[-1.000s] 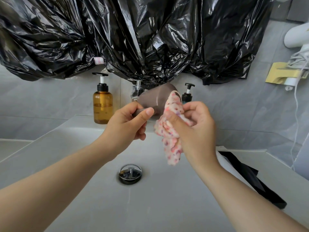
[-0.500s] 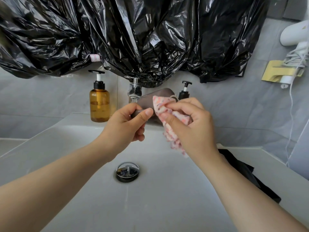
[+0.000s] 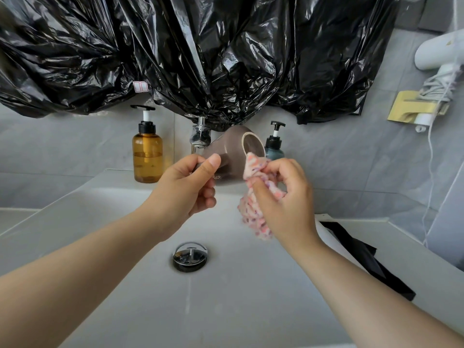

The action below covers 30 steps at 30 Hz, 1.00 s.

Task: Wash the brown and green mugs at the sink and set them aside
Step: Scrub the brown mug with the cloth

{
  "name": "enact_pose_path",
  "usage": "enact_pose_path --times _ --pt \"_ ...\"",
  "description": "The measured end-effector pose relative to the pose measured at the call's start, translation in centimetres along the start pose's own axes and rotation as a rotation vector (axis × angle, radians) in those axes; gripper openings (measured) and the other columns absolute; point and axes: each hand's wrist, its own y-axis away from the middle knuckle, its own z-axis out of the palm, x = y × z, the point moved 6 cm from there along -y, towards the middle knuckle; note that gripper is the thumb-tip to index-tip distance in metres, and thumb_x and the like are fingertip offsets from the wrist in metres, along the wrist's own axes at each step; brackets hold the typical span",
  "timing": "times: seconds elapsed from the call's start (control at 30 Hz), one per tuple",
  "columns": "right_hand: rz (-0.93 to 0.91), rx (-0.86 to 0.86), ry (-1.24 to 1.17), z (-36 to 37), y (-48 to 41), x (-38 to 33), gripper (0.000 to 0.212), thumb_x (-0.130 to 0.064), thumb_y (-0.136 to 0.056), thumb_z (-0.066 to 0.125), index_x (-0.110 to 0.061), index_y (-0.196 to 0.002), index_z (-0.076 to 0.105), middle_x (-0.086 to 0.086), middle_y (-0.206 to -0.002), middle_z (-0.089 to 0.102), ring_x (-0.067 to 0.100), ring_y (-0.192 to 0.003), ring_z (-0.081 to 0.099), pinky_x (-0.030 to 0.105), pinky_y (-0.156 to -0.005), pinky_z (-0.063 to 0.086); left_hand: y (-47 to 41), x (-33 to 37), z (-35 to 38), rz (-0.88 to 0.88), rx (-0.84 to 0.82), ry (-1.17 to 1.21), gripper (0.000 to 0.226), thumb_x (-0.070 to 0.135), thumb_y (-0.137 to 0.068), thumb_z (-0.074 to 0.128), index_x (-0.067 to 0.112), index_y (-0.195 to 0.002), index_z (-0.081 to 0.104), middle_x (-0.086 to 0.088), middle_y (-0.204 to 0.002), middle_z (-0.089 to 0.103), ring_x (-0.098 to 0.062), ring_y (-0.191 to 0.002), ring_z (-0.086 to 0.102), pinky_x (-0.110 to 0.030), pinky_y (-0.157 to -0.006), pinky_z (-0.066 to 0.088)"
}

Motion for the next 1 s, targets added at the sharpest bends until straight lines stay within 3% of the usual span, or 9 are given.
enact_pose_path --times 0.13,0.27,0.37,0.43,0.53,0.7,0.83,1.0 --pt "0.296 0.098 -0.11 -1.1 -0.6 3.6 0.013 -0.02 -0.088 0.065 -0.03 -0.083 0.058 -0.008 -0.085 0.066 0.007 -0.079 0.062 0.026 -0.075 0.047 0.1 0.3 0.2 -0.005 -0.043 0.016 0.028 0.035 -0.079 0.063 0.012 -0.071 0.048 0.0 -0.061 0.047 -0.011 -0.048 0.043 -0.019 -0.045 0.044" --pt "0.364 0.21 -0.183 -2.3 -1.2 3.4 0.017 -0.016 -0.091 0.065 -0.029 -0.081 0.065 -0.015 -0.073 0.067 0.007 -0.071 0.061 0.03 -0.07 0.052 0.2 0.2 0.6 -0.004 -0.09 0.015 0.027 0.035 -0.076 0.064 0.013 -0.073 0.049 0.0 -0.061 0.048 -0.011 -0.049 0.043 -0.02 -0.046 0.044" --pt "0.342 0.317 -0.302 -3.5 -1.8 1.7 0.012 -0.011 -0.092 0.063 -0.019 -0.083 0.067 -0.02 -0.059 0.065 -0.004 -0.053 0.057 0.014 -0.054 0.047 0.1 0.3 0.6 -0.002 -0.098 0.019 0.027 0.035 -0.076 0.064 0.013 -0.074 0.048 -0.001 -0.061 0.048 -0.011 -0.049 0.043 -0.02 -0.046 0.044" --pt "0.371 0.272 -0.38 -3.4 -1.7 0.7 0.009 -0.011 -0.094 0.061 -0.01 -0.087 0.067 -0.013 -0.052 0.059 0.002 -0.04 0.05 0.014 -0.04 0.042 0.2 0.2 0.6 -0.004 -0.096 0.011 0.028 0.036 -0.076 0.064 0.012 -0.074 0.048 -0.001 -0.061 0.048 -0.011 -0.049 0.043 -0.02 -0.046 0.044" --pt "0.432 0.123 -0.498 -1.7 -1.1 -0.1 0.012 -0.018 -0.095 0.061 -0.013 -0.09 0.069 0.002 -0.055 0.051 0.019 -0.037 0.041 0.02 -0.037 0.038 0.2 0.0 0.6 -0.009 -0.1 0.001 0.028 0.036 -0.076 0.064 0.012 -0.074 0.048 0.0 -0.061 0.048 -0.011 -0.049 0.043 -0.02 -0.046 0.044" --pt "0.38 0.075 -0.493 -1.0 -1.4 -0.6 0.021 -0.029 -0.096 0.061 -0.011 -0.085 0.068 0.005 -0.064 0.042 0.02 -0.041 0.038 0.024 -0.037 0.034 0.2 0.1 0.7 0.008 -0.12 -0.046 0.031 0.037 -0.075 0.064 0.012 -0.073 0.047 0.0 -0.061 0.048 -0.012 -0.05 0.043 -0.021 -0.048 0.044" --pt "0.231 0.043 -0.363 -0.6 -1.4 -0.9 0.018 -0.025 -0.097 0.06 -0.012 -0.093 0.071 0.002 -0.09 0.048 0.019 -0.041 0.044 0.021 -0.04 0.035 0.2 0.6 0.6 0.036 -0.107 -0.06 0.03 0.036 -0.075 0.064 0.012 -0.073 0.046 0.0 -0.061 0.048 -0.012 -0.051 0.043 -0.021 -0.048 0.044" --pt "0.17 -0.064 -0.317 0.2 -0.8 -0.9 0.012 -0.023 -0.093 0.064 -0.016 -0.084 0.064 0.002 -0.081 0.056 0.017 -0.046 0.05 0.032 -0.046 0.043 0.1 0.4 0.3 0.03 -0.094 -0.041 0.028 0.034 -0.074 0.065 0.013 -0.073 0.046 0.0 -0.061 0.046 -0.012 -0.05 0.043 -0.021 -0.047 0.044"
